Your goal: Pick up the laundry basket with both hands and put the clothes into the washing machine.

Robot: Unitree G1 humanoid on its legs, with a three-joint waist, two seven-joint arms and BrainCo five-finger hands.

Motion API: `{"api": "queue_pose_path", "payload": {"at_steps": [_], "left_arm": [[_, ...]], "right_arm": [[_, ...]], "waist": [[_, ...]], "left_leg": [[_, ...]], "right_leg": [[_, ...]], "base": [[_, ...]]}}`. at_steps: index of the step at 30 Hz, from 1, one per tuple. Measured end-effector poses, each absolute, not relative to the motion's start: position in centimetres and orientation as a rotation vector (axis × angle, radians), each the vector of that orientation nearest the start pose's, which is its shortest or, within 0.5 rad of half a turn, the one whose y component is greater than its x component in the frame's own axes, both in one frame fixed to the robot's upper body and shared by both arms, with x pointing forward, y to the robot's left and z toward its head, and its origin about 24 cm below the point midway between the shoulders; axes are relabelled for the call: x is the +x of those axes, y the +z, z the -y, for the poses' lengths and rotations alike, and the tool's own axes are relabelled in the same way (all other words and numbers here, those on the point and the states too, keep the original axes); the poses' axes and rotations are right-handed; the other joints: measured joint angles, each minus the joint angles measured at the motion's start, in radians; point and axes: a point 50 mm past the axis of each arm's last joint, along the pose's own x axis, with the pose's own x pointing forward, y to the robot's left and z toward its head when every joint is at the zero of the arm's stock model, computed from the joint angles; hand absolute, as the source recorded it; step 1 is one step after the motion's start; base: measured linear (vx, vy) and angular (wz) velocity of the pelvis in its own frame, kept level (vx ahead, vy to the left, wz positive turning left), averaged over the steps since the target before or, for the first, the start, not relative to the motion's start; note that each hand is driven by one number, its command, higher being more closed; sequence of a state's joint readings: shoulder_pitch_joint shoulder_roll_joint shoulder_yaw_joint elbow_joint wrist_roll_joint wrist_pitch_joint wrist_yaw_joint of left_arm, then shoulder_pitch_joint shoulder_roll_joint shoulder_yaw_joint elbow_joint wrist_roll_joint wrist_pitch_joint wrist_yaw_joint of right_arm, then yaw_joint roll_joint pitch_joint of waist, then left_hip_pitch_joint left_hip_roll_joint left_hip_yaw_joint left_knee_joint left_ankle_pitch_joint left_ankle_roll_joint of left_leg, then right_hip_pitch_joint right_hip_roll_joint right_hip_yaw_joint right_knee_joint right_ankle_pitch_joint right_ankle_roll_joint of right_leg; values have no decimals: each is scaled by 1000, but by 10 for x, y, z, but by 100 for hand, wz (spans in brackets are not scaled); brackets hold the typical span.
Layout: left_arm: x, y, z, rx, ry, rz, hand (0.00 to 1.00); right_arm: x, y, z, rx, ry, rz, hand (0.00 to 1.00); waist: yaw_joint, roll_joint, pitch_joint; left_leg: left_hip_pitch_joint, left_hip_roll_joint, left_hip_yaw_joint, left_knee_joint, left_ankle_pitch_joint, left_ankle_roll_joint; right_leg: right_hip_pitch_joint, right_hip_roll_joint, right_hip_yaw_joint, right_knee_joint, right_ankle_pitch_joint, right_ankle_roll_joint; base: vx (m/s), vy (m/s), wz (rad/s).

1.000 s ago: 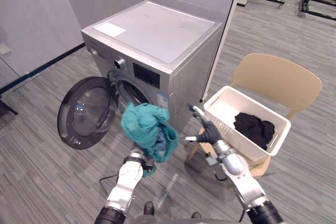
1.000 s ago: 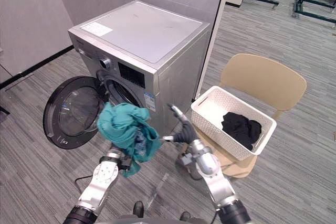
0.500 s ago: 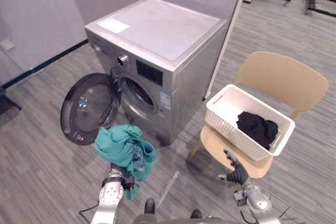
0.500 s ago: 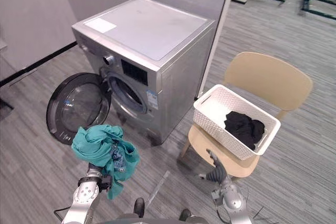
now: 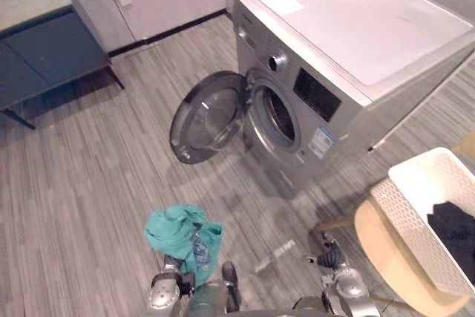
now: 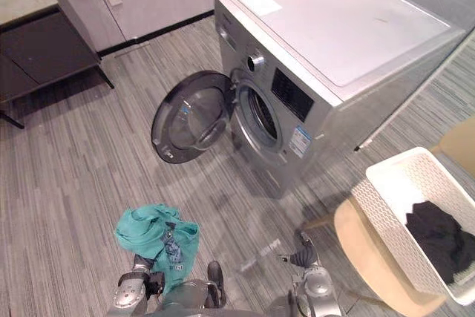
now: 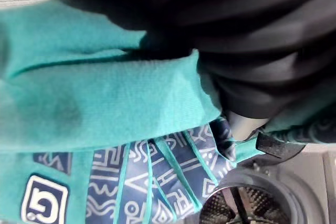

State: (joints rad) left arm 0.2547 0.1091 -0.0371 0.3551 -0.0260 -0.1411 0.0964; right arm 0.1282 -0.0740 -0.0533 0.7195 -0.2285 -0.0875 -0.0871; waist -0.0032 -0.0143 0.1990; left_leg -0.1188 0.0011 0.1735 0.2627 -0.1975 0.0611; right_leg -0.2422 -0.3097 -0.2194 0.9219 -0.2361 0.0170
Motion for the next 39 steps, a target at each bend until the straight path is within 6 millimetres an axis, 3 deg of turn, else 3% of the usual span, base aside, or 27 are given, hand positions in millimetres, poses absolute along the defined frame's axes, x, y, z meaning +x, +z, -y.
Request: {"api": "queue_pose_path", "payload": {"at_steps": [2,4,6,7,8,9,10,12,13,14,15,17,19,21,22,23,24,26,27,31,33,35,36,37,39], "left_arm": [[171,-68,-191,118,144,-430,100],[176,-65,-190,119,137,-416,100],[185,-61,-186,116,124,-389,100],[188,-61,-182,115,108,-388,100],[189,-62,-174,109,82,-387,100],[191,-61,-167,104,61,-379,100],[194,-58,-161,110,34,-364,100],[195,-57,-152,95,16,-357,100],[192,-56,-146,68,10,-350,100],[190,-53,-141,56,-1,-331,100],[191,-52,-139,57,-14,-324,100],[196,-47,-131,58,-49,-300,100],[196,-46,-128,60,-77,-296,100],[197,-46,-123,75,-106,-290,100],[197,-47,-119,90,-127,-292,100],[195,-51,-113,95,-146,-309,100],[191,-54,-113,106,-157,-316,100],[185,-57,-114,146,-189,-326,100],[186,-57,-117,154,-184,-330,100],[196,-54,-127,196,-181,-313,100],[200,-54,-136,205,-148,-317,100],[200,-54,-148,202,-96,-324,100],[200,-53,-149,202,-89,-325,100],[201,-53,-152,201,-77,-321,100],[202,-52,-156,200,-56,-320,100]], "right_arm": [[149,-121,187,-275,-71,-746,0],[153,-119,188,-273,-78,-731,0],[156,-116,192,-283,-83,-716,0],[151,-118,195,-289,-88,-728,0],[149,-117,198,-292,-95,-729,0],[152,-115,198,-295,-98,-717,0],[156,-110,198,-295,-100,-687,0],[158,-105,194,-286,-91,-653,0],[157,-100,191,-281,-87,-626,0],[159,-95,188,-271,-85,-588,0],[162,-92,189,-265,-93,-570,0],[168,-85,188,-247,-110,-531,0],[169,-86,188,-239,-120,-538,0],[169,-89,190,-240,-141,-552,0],[170,-90,192,-248,-143,-560,0],[168,-91,196,-263,-145,-568,0],[168,-95,194,-258,-139,-586,0],[158,-101,187,-223,-145,-621,0],[156,-103,180,-213,-129,-629,0],[160,-104,176,-214,-109,-627,0],[161,-109,177,-228,-99,-658,0],[166,-110,180,-255,-82,-663,0],[167,-110,182,-262,-81,-664,0],[169,-111,184,-275,-78,-670,0],[169,-113,185,-288,-69,-684,0]], "waist": [[-16,-18,7],[-24,-21,13],[-43,-19,15],[-44,-21,13],[-48,-1,6],[-47,10,6],[-42,16,9],[-47,29,14],[-35,34,16],[-15,32,17],[-7,32,16],[23,15,15],[19,9,18],[23,4,16],[23,14,13],[25,45,0],[23,37,1],[23,-3,-13],[21,-26,-20],[13,-42,-32],[-3,-40,-33],[-13,-37,-31],[-13,-37,-31],[-20,-20,-28],[-38,-2,-30]], "left_leg": [[42,-7,-42,-33,-10,3],[76,-15,-70,-52,-33,1],[110,-26,-114,-53,-49,-24],[133,-28,-138,-52,-67,-40],[156,-13,-159,-51,-79,-62],[158,0,-157,-43,-73,-74],[145,13,-140,15,-51,-111],[85,49,-82,267,-4,-172],[14,113,-46,502,85,-164],[-46,177,-5,676,62,-143],[-76,197,10,727,47,-127],[-180,227,49,711,-3,-82],[-212,201,1,520,-33,-83],[-208,129,-163,281,-20,-103],[-176,104,-276,116,31,-159],[-154,121,-343,30,127,-179],[-157,124,-334,72,130,-195],[-136,102,-273,97,85,-172],[-117,99,-194,113,54,-147],[-85,121,-6,127,-4,-121],[-69,142,83,98,-1,-109],[-6,159,233,51,10,-89],[8,161,258,49,8,-86],[32,167,298,49,3,-82],[55,171,320,34,3,-90]], "right_leg": [[-88,93,30,-66,-51,16],[-163,138,3,-200,-44,21],[-181,190,-19,-478,43,10],[-179,206,-2,-516,135,-28],[-156,216,0,-507,181,-67],[-145,218,-18,-504,170,-65],[-114,214,-41,-501,135,-75],[-16,227,-81,-523,112,-85],[80,261,-74,-578,105,-95],[160,292,-41,-631,96,-103],[187,302,-25,-651,96,-103],[229,297,48,-691,96,-104],[247,287,115,-703,95,-103],[250,265,199,-693,71,-63],[248,263,256,-671,35,-7],[244,284,297,-651,-2,25],[239,288,344,-624,-42,45],[219,250,390,-598,-34,61],[212,226,450,-604,-22,82],[147,207,578,-640,50,135],[108,194,447,-666,116,114],[67,112,44,-598,86,49],[67,94,-38,-579,77,34],[67,60,-154,-552,75,21],[73,51,-227,-560,97,36]], "base": [[321,24,66],[372,-16,53],[449,-56,79],[561,-104,88],[589,-115,72],[587,-129,65],[555,-144,48],[601,-178,42],[628,-151,-17],[592,-116,-42],[415,-43,-79],[349,23,-90],[304,151,-92],[284,267,-122],[294,366,-147],[295,412,-164],[220,407,-141],[126,320,-104],[81,281,-100],[-2,277,-162],[-23,121,-147],[-12,39,-153],[2,35,-133],[7,50,-94],[9,11,-68]]}}
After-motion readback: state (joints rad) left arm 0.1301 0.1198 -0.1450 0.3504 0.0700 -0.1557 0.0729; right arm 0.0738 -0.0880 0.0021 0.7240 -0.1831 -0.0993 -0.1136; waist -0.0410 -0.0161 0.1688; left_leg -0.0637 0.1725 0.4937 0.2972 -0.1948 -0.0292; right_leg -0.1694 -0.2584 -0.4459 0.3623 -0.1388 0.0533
